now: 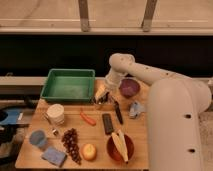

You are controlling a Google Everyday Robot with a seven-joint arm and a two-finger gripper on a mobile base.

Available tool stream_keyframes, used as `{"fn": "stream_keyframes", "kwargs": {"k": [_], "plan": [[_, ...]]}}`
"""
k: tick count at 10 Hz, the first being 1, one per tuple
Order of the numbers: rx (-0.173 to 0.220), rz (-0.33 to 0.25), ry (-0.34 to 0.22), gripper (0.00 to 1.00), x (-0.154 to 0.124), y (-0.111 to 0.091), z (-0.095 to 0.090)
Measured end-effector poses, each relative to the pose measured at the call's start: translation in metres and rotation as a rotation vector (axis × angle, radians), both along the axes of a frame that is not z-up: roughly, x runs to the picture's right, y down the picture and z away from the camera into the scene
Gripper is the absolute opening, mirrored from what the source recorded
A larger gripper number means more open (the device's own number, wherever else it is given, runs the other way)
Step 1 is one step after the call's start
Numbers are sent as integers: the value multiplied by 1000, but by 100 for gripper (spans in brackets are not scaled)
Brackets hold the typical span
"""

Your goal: Stack cups into tray

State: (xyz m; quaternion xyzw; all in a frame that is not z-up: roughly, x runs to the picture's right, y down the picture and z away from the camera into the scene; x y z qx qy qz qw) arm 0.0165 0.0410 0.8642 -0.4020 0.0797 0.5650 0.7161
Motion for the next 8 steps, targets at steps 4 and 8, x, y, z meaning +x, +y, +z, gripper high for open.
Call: {"fn": "stream_keyframes", "kwargs": {"k": [4,8], "plan": [[-20,3,-14,73,-7,7,10],[-27,9,-24,73,-9,7,10]]}}
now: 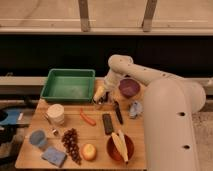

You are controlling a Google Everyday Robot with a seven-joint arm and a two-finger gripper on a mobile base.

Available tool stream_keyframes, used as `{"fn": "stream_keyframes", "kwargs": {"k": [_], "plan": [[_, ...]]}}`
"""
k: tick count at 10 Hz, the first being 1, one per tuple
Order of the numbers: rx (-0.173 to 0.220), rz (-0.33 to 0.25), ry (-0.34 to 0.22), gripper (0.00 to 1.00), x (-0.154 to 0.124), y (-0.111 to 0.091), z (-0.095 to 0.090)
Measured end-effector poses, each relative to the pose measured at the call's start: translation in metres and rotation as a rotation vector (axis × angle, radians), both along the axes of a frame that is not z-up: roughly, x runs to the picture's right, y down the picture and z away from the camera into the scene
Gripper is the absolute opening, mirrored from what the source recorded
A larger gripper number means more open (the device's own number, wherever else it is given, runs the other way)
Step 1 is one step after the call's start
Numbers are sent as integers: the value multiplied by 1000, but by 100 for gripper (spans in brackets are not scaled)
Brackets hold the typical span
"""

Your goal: Stack cups into tray

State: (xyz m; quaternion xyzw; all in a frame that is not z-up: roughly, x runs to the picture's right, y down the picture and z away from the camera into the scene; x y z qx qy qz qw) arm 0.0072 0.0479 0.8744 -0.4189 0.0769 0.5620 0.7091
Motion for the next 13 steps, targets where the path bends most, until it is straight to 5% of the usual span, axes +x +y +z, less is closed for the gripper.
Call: {"fn": "stream_keyframes", "kwargs": {"k": [13], "plan": [[-47,41,8,73,7,6,27]]}}
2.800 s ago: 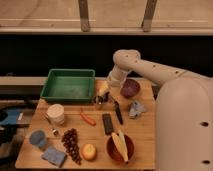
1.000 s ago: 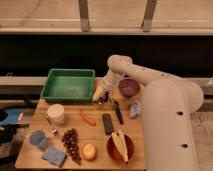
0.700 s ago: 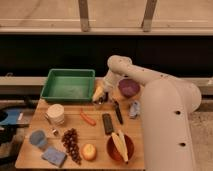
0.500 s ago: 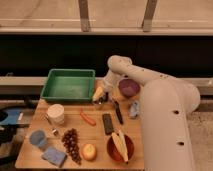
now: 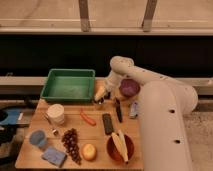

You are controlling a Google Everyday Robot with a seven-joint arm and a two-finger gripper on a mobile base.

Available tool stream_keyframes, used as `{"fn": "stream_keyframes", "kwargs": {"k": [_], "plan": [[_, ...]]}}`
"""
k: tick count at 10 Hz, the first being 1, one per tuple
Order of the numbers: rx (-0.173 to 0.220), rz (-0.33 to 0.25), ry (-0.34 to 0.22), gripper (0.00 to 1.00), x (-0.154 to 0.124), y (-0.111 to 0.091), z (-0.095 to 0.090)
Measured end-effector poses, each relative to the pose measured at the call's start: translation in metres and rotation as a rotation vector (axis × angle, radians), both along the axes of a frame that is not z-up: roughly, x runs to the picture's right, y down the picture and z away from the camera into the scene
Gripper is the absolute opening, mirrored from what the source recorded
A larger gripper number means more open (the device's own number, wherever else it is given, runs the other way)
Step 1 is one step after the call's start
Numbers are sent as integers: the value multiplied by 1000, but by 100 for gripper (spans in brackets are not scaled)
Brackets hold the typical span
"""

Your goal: Stack cups into tray

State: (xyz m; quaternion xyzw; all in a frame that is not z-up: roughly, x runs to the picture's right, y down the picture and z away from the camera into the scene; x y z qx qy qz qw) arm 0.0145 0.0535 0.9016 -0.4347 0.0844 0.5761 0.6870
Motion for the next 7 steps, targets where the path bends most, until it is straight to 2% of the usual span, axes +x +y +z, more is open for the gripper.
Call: {"fn": "stream_keyframes", "kwargs": {"k": [3,4,7], "plan": [[-11,-5,-2,72,-3,5,3],[-13,-7,-3,68,-4,6,3],[-14,-12,-5,39,-4,9,4]]}}
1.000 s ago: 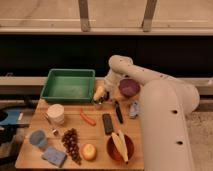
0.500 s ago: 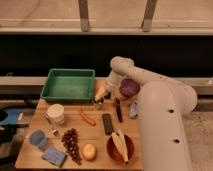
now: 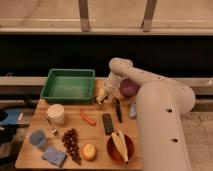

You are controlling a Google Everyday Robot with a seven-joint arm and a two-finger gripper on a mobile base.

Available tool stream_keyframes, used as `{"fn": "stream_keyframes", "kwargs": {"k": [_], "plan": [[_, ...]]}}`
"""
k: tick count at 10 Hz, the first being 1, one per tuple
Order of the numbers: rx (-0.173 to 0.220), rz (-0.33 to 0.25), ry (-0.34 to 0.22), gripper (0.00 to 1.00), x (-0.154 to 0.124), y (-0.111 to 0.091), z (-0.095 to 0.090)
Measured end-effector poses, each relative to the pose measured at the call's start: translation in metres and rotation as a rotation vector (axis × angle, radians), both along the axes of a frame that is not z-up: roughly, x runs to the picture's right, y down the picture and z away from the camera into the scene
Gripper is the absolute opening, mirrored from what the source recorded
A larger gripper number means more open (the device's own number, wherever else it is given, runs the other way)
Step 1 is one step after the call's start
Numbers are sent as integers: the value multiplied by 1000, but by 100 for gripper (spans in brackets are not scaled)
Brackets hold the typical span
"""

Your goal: Stack cups into tray

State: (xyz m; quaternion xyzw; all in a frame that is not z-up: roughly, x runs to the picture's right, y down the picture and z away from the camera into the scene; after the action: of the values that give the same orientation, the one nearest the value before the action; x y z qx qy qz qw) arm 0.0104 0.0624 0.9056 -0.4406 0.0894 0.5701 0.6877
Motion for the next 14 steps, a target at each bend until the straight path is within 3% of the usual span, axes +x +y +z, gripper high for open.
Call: {"fn": "stream_keyframes", "kwargs": {"k": [3,4,7,12,14], "plan": [[8,-2,-10,6,-1,2,0],[13,-3,-15,2,-2,1,-2],[45,-12,-43,0,-4,-6,-19],[135,-40,-74,0,-11,-27,-61],[198,-42,-77,0,-11,-42,-82]]}}
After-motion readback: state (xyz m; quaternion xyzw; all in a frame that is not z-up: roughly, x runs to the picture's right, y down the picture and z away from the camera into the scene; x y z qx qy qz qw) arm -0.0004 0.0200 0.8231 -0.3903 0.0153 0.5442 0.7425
